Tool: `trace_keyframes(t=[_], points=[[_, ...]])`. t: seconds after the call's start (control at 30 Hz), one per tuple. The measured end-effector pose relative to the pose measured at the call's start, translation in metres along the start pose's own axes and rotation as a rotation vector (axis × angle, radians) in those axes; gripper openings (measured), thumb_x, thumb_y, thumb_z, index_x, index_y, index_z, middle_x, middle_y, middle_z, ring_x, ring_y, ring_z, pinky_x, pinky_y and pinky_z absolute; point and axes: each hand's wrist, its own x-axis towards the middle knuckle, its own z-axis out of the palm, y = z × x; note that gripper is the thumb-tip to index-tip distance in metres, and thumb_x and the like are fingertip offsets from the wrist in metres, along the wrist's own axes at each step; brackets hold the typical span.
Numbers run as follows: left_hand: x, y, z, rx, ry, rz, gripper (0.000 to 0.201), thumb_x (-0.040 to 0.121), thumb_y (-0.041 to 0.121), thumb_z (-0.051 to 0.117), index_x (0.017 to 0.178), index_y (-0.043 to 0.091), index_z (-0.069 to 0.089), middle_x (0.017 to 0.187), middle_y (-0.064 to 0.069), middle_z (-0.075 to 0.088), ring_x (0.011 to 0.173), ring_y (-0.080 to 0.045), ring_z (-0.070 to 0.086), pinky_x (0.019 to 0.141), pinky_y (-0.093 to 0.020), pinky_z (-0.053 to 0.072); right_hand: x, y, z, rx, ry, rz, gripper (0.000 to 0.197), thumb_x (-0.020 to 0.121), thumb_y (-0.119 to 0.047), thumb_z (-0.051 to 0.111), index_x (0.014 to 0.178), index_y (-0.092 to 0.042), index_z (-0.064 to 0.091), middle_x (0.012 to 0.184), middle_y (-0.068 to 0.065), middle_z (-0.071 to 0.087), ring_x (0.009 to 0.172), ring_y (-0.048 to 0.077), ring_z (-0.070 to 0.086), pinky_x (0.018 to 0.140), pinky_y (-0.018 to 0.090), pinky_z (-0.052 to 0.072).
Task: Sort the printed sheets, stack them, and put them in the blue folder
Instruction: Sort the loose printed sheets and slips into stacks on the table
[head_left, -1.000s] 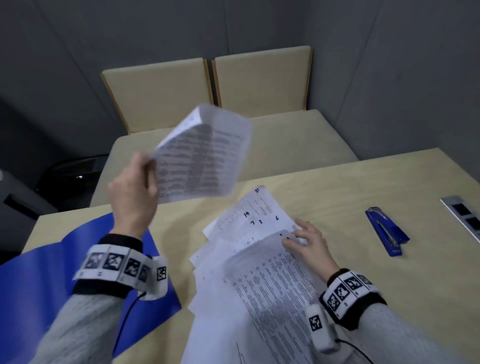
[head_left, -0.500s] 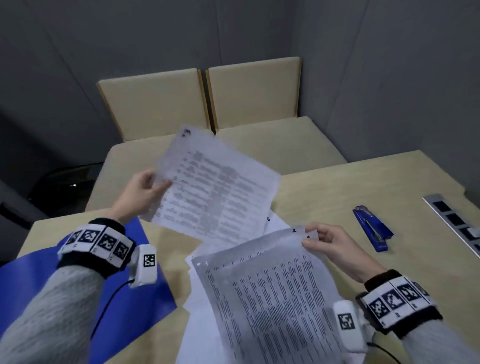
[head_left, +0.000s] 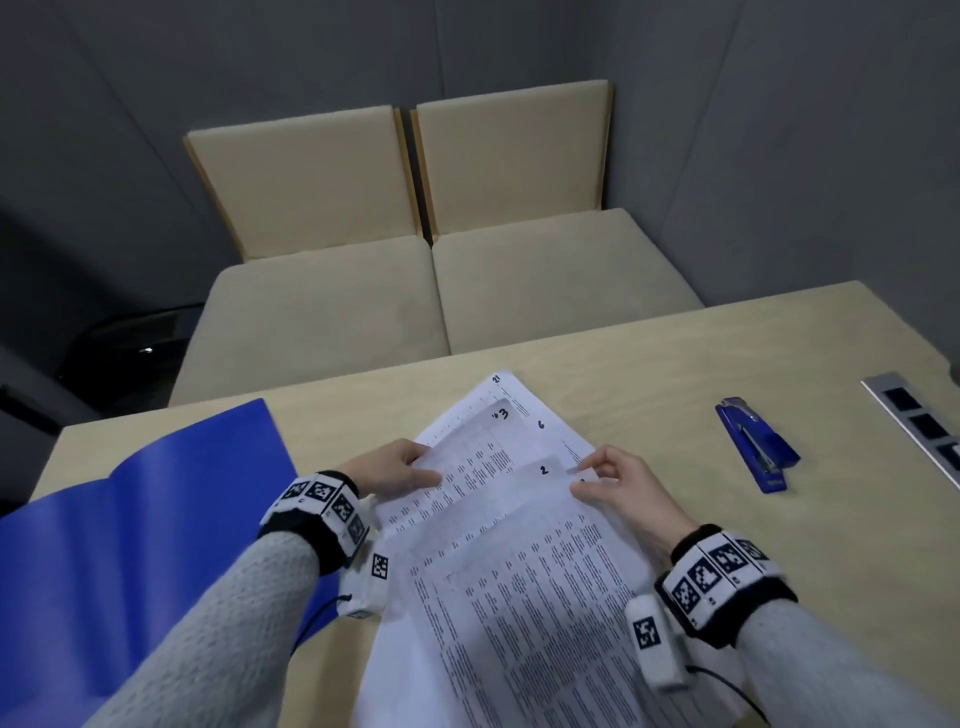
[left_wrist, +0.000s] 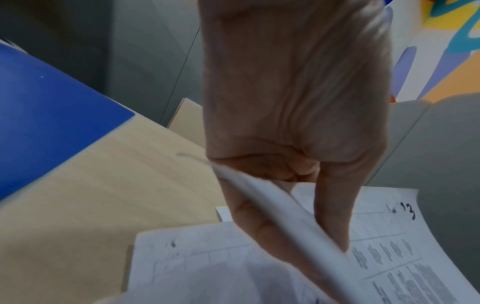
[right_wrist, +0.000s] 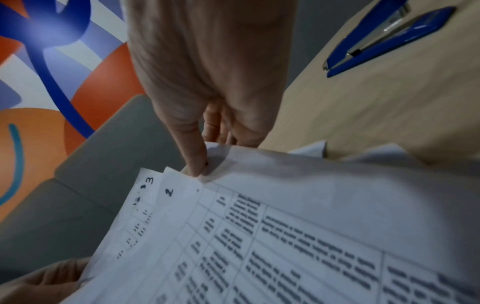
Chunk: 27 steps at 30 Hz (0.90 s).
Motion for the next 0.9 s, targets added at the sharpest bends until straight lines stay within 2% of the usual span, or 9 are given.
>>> trace_keyframes(t=[0.07, 0.13, 0.37, 0.43, 0.53, 0.6, 0.67, 0.77, 0.9], points=[[0.003, -0.001, 0.005, -0.007, -0.004, -0.010, 0.024, 0.093, 0.028, 0.058, 0.101, 0.006, 0.065, 0.066, 0.009, 0.056, 0.051, -0.003, 0.048, 0.056, -0.020, 0.040, 0.002, 0.011, -0.001, -0.077, 0.079, -0.008, 0.014, 0.078, 0.005, 0.068, 0.091, 0.004, 0.061, 0.087, 0.013, 0.065, 0.077, 0.019, 0.061, 0.065, 0.015, 0.051], [0.005, -0.002, 0.009, -0.011, -0.009, -0.015, 0.018, 0.094, 0.025, 0.057, 0.098, 0.009, 0.064, 0.061, 0.013, 0.051, 0.044, 0.005, 0.045, 0.051, -0.017, 0.036, 0.003, 0.020, -0.006, -0.131, 0.113, -0.003, 0.009, 0.078, 0.001, 0.071, 0.085, 0.000, 0.065, 0.082, 0.011, 0.067, 0.076, 0.017, 0.060, 0.069, 0.018, 0.050], [0.009, -0.003, 0.016, -0.001, -0.042, -0.041, 0.017, 0.096, 0.023, 0.054, 0.095, 0.007, 0.061, 0.056, 0.012, 0.045, 0.039, 0.004, 0.039, 0.049, -0.018, 0.032, 0.006, 0.033, -0.020, -0.197, 0.120, 0.133, 0.022, 0.080, 0.009, 0.063, 0.081, -0.013, 0.068, 0.074, 0.007, 0.062, 0.066, 0.016, 0.059, 0.055, 0.019, 0.047], [0.011, -0.006, 0.017, -0.011, -0.060, -0.056, 0.029, 0.094, 0.027, 0.054, 0.100, -0.001, 0.059, 0.060, 0.006, 0.046, 0.045, -0.005, 0.041, 0.052, -0.022, 0.035, 0.009, 0.033, -0.013, -0.270, 0.147, 0.121, 0.021, 0.077, 0.006, 0.067, 0.078, -0.016, 0.067, 0.071, 0.004, 0.060, 0.066, 0.016, 0.057, 0.059, 0.021, 0.046], [0.013, -0.011, 0.021, -0.018, -0.097, -0.055, 0.038, 0.088, 0.039, 0.053, 0.105, 0.006, 0.060, 0.077, -0.001, 0.056, 0.066, -0.014, 0.051, 0.071, -0.032, 0.046, 0.012, 0.032, 0.000, -0.306, 0.193, 0.115, 0.019, 0.073, -0.001, 0.073, 0.074, -0.019, 0.066, 0.072, 0.004, 0.064, 0.074, 0.021, 0.062, 0.076, 0.032, 0.051], [0.012, -0.009, 0.025, -0.018, -0.101, -0.047, 0.028, 0.092, 0.034, 0.052, 0.105, 0.012, 0.062, 0.077, 0.001, 0.057, 0.068, -0.013, 0.053, 0.072, -0.031, 0.046, 0.012, 0.033, 0.005, -0.329, 0.244, 0.118, 0.018, 0.072, -0.001, 0.072, 0.077, -0.018, 0.066, 0.073, 0.002, 0.064, 0.077, 0.021, 0.063, 0.079, 0.033, 0.051], [0.010, -0.005, 0.028, -0.014, -0.076, -0.028, 0.018, 0.095, 0.029, 0.051, 0.095, 0.015, 0.062, 0.066, 0.007, 0.051, 0.054, -0.006, 0.047, 0.063, -0.024, 0.041, 0.009, 0.033, 0.004, -0.413, 0.265, 0.129, 0.021, 0.073, -0.002, 0.069, 0.087, -0.017, 0.063, 0.073, -0.002, 0.057, 0.076, 0.018, 0.059, 0.073, 0.028, 0.047], [0.011, -0.002, 0.032, 0.013, -0.036, 0.002, 0.015, 0.097, 0.025, 0.050, 0.086, 0.017, 0.056, 0.057, 0.012, 0.043, 0.039, 0.004, 0.040, 0.054, -0.021, 0.034, 0.000, 0.034, 0.001, -0.420, 0.164, 0.137, 0.031, 0.075, -0.010, 0.073, 0.101, -0.018, 0.058, 0.078, -0.007, 0.046, 0.072, 0.008, 0.048, 0.062, 0.021, 0.039], [0.009, 0.003, 0.032, -0.004, -0.060, 0.062, 0.020, 0.097, 0.024, 0.050, 0.077, 0.020, 0.050, 0.056, 0.011, 0.040, 0.040, 0.001, 0.036, 0.050, -0.019, 0.031, -0.004, 0.041, 0.006, -0.374, 0.079, 0.118, 0.036, 0.075, -0.013, 0.076, 0.105, -0.016, 0.057, 0.097, -0.007, 0.056, 0.088, 0.009, 0.055, 0.072, 0.022, 0.043]])
